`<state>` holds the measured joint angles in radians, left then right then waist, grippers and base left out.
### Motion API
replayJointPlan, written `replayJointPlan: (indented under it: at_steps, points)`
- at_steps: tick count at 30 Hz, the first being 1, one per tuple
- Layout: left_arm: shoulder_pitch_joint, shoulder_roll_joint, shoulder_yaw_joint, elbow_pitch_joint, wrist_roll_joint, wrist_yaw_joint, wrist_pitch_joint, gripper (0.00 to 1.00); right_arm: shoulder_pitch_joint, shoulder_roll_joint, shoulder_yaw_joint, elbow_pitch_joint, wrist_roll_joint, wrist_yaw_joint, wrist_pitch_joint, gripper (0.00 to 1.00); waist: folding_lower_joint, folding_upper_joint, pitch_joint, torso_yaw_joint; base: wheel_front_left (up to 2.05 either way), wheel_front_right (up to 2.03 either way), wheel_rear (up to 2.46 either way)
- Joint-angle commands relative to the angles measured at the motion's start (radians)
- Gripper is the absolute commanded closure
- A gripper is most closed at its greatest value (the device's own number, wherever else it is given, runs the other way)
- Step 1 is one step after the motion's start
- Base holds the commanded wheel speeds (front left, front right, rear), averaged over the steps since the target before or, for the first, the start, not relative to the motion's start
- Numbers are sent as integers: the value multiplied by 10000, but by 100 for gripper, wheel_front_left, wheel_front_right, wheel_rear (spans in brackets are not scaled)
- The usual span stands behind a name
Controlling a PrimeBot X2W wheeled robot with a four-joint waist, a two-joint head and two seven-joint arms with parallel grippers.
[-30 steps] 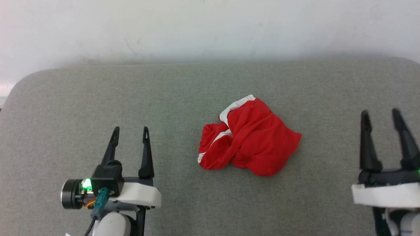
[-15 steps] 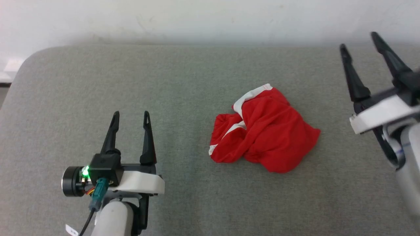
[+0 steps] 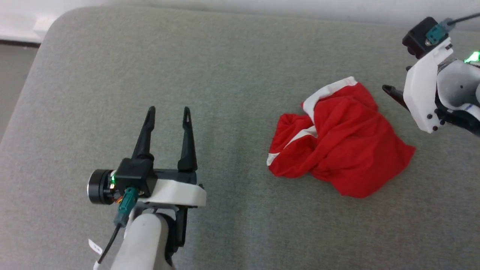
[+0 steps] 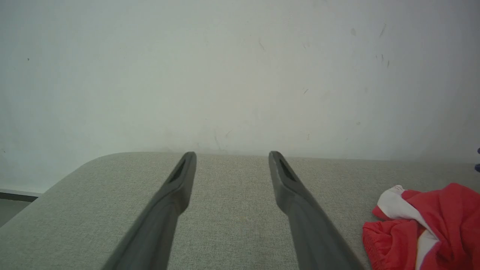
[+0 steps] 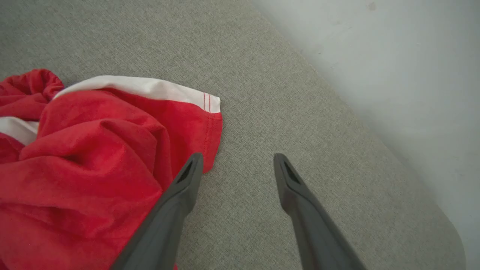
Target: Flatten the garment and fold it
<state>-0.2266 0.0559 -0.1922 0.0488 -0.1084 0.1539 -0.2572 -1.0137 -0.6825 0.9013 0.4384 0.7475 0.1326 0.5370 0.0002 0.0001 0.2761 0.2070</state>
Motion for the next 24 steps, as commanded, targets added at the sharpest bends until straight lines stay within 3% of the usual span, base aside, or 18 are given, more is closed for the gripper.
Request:
replayJointPlan:
  at_steps: [1, 5, 16, 17, 18, 24]
  points:
    - [-253, -52, -194, -35, -192, 152, -45, 0, -491, -36, 477, 167, 415, -19, 540, 0, -2, -1, 685, 686, 0, 0, 0]
    - [-479, -54, -541, -47, -480, 356, -45, 0, -1203, -29, 1491, 725, 738, -19, 1303, 0, -2, -1, 1034, 1004, 0, 0, 0]
    - [-780, -55, -889, -53, -810, 707, -45, 0, -1027, 328, 3278, 2150, 1601, -19, 1058, 0, -2, -1, 1439, 1295, 0, 0, 0]
    - [-754, -56, -854, -25, -789, 710, -45, 0, -1031, 345, 3349, 2170, 1637, -19, 888, 65, -2, -1, 1396, 1239, 0, 0, 0]
    - [-722, -56, -814, 7, -764, 711, -45, 0, -1039, 364, 3390, 2212, 1710, -19, 695, 100, -2, -1, 1334, 1170, 0, 0, 0]
    - [-372, -56, -497, 249, -492, 562, -45, 0, -1305, 285, 3476, 2136, 1849, -19, -1448, 100, -2, -1, 560, 575, 0, 0, 0]
